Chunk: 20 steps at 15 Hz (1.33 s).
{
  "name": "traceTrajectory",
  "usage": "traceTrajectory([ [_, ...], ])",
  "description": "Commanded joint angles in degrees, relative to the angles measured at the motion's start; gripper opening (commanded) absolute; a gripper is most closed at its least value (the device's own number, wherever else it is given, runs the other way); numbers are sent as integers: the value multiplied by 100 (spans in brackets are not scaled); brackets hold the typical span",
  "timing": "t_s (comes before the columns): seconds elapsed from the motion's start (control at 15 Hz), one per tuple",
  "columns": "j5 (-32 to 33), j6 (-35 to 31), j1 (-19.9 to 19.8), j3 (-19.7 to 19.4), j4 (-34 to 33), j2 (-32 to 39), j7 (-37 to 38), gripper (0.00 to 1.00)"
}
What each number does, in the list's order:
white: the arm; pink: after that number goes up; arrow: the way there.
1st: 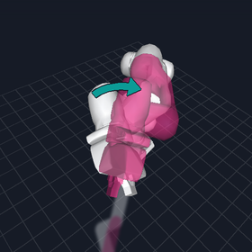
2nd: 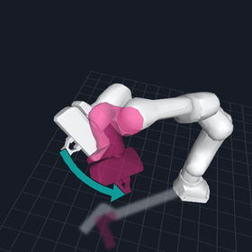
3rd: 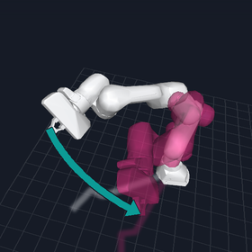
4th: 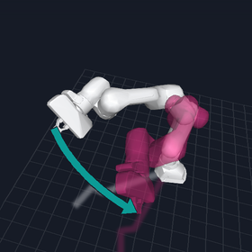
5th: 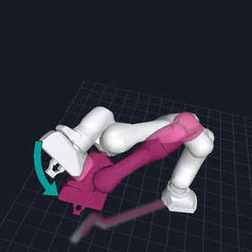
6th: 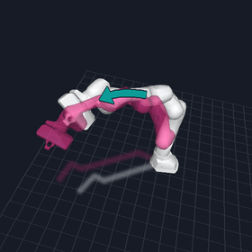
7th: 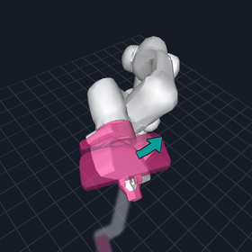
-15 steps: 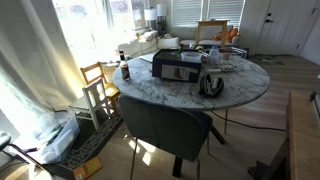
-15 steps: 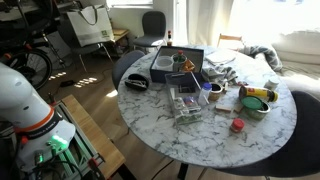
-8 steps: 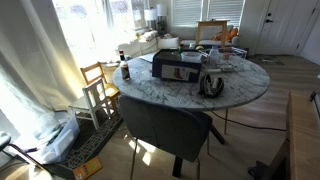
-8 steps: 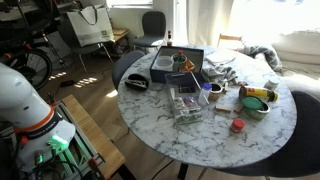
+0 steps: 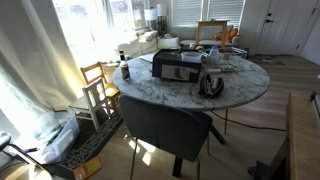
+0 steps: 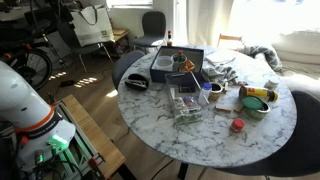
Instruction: Pick up the clear measuring cup on the left of the table and move it to the right near the crisper drawer
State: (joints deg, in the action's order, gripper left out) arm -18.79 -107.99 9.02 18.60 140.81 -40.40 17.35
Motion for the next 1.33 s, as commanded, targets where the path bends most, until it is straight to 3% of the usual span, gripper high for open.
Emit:
traceTrajectory([
  [0.0, 763, -1236, -450, 755, -175, 1192, 927, 100],
  [0.2, 1808, -2243, -966, 1046, -309, 2087, 2046, 100],
  [0.47, 3219, -2743, -1323, 901, -630, 3216, 3491, 100],
  [0.87, 4346, -3273, -742, -7, -1358, 4754, 4972, 100],
  [1.13, 4372, -3658, -268, -700, -1999, 5608, 4717, 100],
  [1.2, 4151, -3586, -171, -759, -1554, 5086, 4636, 100],
  [1.27, 4136, -3622, -97, -873, -1704, 5274, 4613, 100],
])
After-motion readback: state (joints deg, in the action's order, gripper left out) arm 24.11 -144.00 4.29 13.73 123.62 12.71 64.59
